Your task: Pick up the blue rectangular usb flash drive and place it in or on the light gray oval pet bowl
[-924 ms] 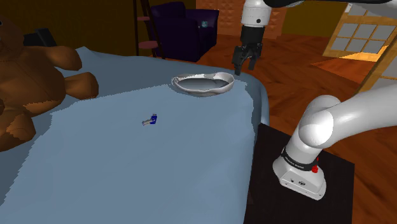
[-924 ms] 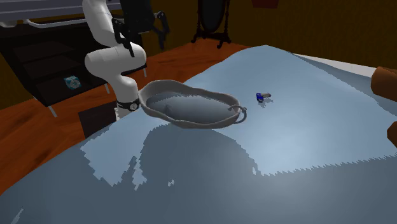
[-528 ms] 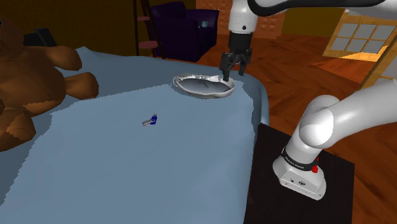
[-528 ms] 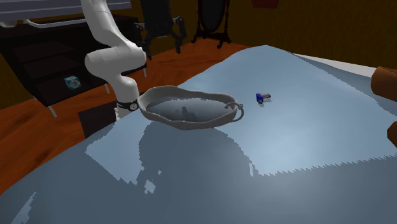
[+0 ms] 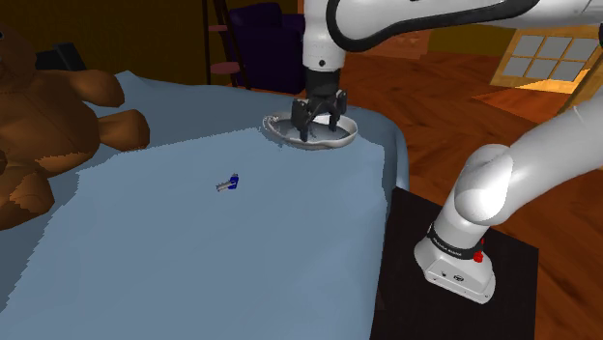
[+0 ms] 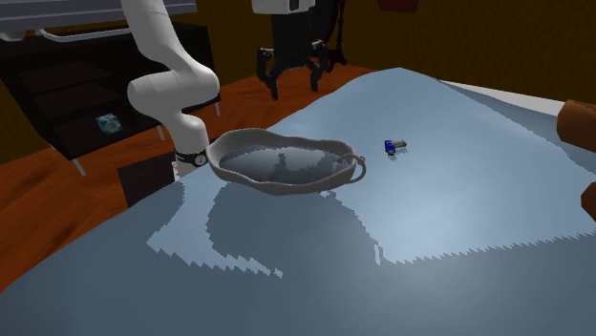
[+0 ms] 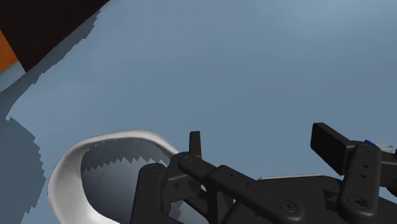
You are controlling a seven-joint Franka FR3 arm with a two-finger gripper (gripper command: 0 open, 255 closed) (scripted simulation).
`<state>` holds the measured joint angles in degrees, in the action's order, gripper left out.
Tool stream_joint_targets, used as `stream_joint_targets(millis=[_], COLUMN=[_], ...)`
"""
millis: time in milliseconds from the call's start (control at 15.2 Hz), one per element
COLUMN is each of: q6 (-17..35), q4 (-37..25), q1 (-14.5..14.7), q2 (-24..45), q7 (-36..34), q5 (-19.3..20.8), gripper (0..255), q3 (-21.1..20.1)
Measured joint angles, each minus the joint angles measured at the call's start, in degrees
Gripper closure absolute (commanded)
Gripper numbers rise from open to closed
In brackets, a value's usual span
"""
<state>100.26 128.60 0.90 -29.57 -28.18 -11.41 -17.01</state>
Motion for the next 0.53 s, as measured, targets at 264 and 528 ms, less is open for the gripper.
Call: stream_joint_targets(millis=[264, 528], q6=[3.9, 6.78], q4=[-3.86, -9.19], q1=[-0.18, -0.53], q2=[7.26, 15.41], q7=[-6.84, -13.81], q5=[0.64, 3.21], gripper=[0, 0], q3=[-4.95, -9.22])
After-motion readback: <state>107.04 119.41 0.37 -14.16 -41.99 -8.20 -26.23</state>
